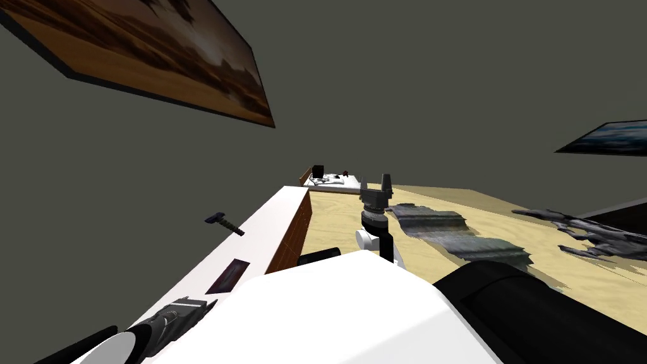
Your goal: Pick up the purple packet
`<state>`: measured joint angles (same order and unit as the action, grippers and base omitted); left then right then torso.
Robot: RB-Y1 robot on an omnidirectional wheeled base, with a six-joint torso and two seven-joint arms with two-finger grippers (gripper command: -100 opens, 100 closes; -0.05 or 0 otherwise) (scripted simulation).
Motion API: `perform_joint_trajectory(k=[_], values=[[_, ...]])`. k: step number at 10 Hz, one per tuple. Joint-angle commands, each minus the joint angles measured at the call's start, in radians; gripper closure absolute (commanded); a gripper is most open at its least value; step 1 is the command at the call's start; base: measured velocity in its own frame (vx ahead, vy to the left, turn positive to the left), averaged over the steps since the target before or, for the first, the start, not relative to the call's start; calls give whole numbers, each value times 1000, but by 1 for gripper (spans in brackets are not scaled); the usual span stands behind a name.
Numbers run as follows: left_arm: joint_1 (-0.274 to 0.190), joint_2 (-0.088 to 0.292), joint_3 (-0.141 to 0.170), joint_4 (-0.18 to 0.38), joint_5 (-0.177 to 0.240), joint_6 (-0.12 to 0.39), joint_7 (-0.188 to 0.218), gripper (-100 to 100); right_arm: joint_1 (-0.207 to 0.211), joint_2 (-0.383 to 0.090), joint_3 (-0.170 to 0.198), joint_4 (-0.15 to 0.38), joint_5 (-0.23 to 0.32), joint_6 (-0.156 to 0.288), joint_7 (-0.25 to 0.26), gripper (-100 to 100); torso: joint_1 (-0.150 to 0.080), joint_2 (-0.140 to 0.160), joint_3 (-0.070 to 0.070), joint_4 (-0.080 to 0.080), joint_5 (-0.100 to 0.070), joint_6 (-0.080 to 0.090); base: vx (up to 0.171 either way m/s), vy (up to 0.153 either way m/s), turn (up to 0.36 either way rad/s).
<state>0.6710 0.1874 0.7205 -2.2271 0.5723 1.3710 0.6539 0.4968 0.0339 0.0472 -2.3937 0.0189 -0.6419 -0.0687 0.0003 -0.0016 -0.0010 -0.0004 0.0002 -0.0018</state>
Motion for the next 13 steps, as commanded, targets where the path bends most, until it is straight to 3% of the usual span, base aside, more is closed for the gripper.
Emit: perform_joint_trajectory(k=[1, 2, 5, 13], values=[[9, -5, 27, -5, 20, 50, 21, -100, 0, 0, 0, 0, 0, 0, 0, 0, 0, 0, 0, 0, 0, 0, 24, 21, -180], [9, -5, 27, -5, 20, 75, 21, -100, 0, 0, 0, 0, 0, 0, 0, 0, 0, 0, 0, 0, 0, 0, 24, 27, -146], [16, -7, 72, 3, 53, 169, 50, -100, 0, 0, 0, 0, 0, 0, 0, 0, 1, -1, 0, 0, 0, 0, 24, 31, -182], [26, -6, 142, 17, 105, 365, 94, -100, 0, 0, 0, 0, 0, 0, 0, 0, 0, 0, 0, 0, 0, 0, 20, 25, -133]])
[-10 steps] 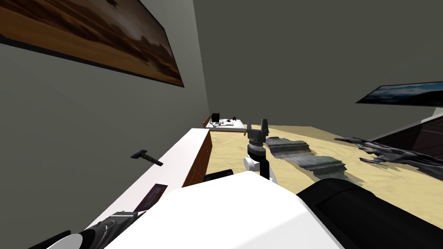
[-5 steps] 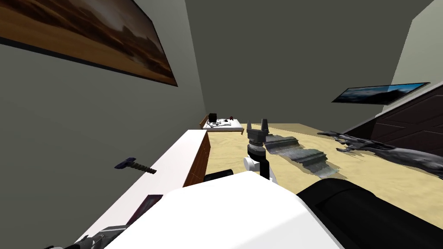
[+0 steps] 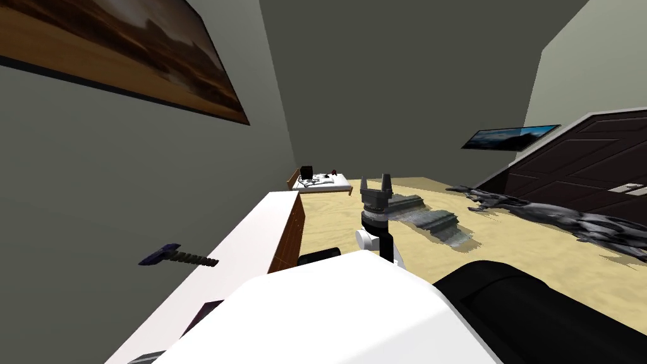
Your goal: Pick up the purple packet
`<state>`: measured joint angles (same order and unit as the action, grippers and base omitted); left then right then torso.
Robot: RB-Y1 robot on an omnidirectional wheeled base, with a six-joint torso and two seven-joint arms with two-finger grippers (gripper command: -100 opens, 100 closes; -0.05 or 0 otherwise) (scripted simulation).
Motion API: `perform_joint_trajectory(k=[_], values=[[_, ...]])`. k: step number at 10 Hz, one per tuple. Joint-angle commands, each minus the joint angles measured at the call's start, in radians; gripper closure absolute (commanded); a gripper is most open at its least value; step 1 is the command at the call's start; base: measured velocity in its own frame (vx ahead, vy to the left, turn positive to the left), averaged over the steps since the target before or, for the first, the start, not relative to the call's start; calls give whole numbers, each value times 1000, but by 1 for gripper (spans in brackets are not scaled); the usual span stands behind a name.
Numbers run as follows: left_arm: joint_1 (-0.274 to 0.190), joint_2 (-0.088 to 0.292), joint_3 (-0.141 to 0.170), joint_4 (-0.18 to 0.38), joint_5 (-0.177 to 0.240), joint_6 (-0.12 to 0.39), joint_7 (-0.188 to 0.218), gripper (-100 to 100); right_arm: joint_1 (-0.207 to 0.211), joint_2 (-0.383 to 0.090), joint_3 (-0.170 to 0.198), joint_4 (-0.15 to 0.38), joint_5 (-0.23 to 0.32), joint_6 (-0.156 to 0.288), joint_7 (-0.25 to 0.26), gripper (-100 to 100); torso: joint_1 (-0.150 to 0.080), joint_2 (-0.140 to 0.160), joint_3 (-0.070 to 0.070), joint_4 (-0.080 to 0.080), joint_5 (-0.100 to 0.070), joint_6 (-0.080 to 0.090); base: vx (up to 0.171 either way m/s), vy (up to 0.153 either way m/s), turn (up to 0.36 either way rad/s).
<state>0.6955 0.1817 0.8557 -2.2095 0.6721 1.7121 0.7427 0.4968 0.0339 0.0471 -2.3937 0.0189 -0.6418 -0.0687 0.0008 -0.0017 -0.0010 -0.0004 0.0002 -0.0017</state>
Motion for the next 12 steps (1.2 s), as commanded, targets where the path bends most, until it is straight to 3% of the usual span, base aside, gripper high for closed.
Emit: perform_joint_trajectory(k=[1, 5, 6, 7, 8, 11, 12], values=[[3, 1, 20, 3, 15, 50, 13, -100, 0, 0, 0, 0, 0, 0, 0, 0, 0, 0, 0, 0, 0, 0, 21, 42, -218], [7, 8, 53, 9, 39, 141, 30, -100, 0, 0, 0, 0, 0, 0, 0, 0, 0, -1, 0, 0, 0, 0, 23, 39, -127], [6, 8, 49, 10, 36, 128, 28, -100, 0, 0, 0, 0, 0, 0, 0, 0, 0, -1, 0, 0, 0, 0, 8, 13, -21], [6, 8, 50, 10, 36, 132, 28, 0, 0, 0, 0, 0, 0, 0, 0, 0, -1, 0, 0, 0, 0, -1, 0, 0, 0], [0, 8, 38, 39, 23, 107, 17, -100, 0, 0, 0, 0, 0, 0, 0, 0, -2, 0, 0, 0, 0, -1, 0, 0, 0], [-14, 7, 15, 96, -2, 58, -4, -100, 0, 0, 0, 0, 0, 0, 0, 0, -3, 1, 1, 0, 0, -1, -6, -14, 1], [-9, 6, 21, 83, 4, 69, 0, -100, 0, 0, 0, 0, 0, 0, 0, 0, -3, 1, 1, 0, -1, -1, -4, -6, 0]])
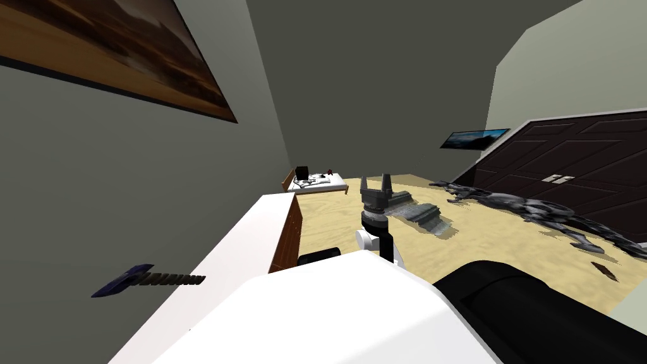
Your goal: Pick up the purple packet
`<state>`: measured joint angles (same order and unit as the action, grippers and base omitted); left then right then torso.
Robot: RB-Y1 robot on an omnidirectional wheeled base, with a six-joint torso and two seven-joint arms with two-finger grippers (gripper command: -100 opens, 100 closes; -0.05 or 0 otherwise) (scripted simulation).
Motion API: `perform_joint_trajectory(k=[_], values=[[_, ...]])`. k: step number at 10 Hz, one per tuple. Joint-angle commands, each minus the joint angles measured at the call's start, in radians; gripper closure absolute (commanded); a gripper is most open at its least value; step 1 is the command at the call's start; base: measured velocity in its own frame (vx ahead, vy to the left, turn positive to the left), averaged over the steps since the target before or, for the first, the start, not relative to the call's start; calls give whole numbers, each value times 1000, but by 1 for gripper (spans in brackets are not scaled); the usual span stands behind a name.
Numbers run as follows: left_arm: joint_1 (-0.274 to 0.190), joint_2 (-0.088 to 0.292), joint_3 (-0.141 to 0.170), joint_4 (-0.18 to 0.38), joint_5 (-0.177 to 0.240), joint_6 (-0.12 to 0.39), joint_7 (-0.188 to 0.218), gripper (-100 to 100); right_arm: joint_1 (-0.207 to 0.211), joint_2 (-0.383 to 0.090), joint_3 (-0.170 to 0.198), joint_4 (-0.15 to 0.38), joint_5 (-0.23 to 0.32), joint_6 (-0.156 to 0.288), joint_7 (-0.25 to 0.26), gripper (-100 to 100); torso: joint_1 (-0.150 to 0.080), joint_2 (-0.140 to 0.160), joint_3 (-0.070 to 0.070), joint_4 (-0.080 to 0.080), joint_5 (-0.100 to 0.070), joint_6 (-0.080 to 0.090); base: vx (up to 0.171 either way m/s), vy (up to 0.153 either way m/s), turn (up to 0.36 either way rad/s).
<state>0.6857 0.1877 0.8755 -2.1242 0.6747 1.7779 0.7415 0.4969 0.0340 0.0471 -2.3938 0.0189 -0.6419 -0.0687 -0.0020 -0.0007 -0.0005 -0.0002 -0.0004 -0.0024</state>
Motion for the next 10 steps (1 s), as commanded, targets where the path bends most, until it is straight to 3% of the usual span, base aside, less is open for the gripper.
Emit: perform_joint_trajectory(k=[1, 5, 6, 7, 9, 10], values=[[0, 0, 0, 0, 0, 0, 0, 100, 0, 0, 0, 0, 0, 0, 0, 0, 0, 0, 0, 0, 0, 0, 0, 0, 0], [0, 0, 0, 0, 0, 1, 0, 100, 0, 0, 0, 0, 0, 0, 0, 0, 2, 0, 0, 0, 1, 0, 0, 0, 0], [0, 0, 0, 0, 0, 1, 0, 0, 0, 0, 0, 0, 0, 0, 0, 0, 2, 0, 0, 0, 1, 0, 0, 0, 0], [7, 2, 15, -37, 16, 33, 15, 100, 0, 0, 0, 0, 0, 0, 0, 0, 2, 0, 0, 0, 1, 0, 8, 9, 0], [16, 2, 30, -75, 34, 65, 29, 100, 0, 0, 0, 0, 0, 0, 0, 0, 2, -1, -1, 0, 0, 0, 8, 19, -2], [14, 1, 26, -64, 29, 53, 24, 100, 0, 0, 0, 0, 0, 0, 0, 0, 2, -1, 0, 0, 0, 0, 2, 8, -1]])
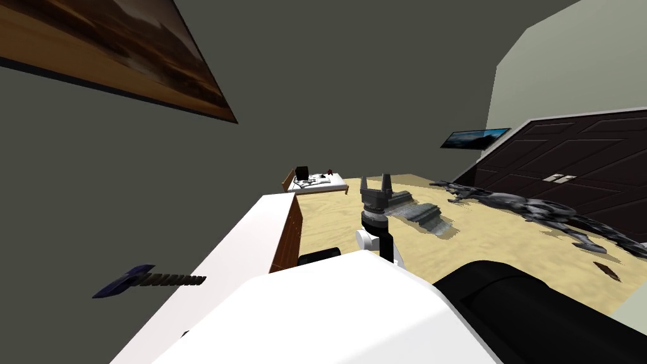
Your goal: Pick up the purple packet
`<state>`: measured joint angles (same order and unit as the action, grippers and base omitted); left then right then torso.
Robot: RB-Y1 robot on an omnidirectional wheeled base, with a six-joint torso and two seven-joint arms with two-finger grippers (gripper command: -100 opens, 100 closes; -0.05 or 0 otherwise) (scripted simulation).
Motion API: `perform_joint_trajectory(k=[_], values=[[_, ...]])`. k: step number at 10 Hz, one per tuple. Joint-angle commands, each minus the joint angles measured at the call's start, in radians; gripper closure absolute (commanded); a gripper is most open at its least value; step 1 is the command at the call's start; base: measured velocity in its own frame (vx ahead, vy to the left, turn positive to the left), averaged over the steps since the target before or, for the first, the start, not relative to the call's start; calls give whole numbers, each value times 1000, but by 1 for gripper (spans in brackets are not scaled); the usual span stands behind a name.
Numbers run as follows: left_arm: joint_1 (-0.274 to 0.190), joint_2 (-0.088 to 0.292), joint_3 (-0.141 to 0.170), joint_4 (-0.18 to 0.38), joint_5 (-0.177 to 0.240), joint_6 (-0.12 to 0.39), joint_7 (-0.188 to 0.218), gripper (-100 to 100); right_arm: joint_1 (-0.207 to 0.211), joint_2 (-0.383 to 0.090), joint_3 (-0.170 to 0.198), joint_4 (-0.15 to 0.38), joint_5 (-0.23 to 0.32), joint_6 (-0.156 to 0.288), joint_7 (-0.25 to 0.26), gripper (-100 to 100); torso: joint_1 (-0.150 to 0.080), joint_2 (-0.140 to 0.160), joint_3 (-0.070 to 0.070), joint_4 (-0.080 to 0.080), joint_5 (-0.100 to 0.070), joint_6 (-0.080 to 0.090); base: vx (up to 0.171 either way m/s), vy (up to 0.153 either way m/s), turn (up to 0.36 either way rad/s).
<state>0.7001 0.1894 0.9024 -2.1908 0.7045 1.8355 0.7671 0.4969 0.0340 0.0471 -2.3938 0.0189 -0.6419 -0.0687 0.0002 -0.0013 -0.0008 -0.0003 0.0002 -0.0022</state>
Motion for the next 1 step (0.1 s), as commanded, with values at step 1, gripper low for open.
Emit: perform_joint_trajectory(k=[1], values=[[0, 0, 0, 0, 0, 0, 0, 0, 0, 0, 0, 0, 0, 0, 0, 0, 0, 0, 0, 0, 0, 0, 0, 0, 0]])
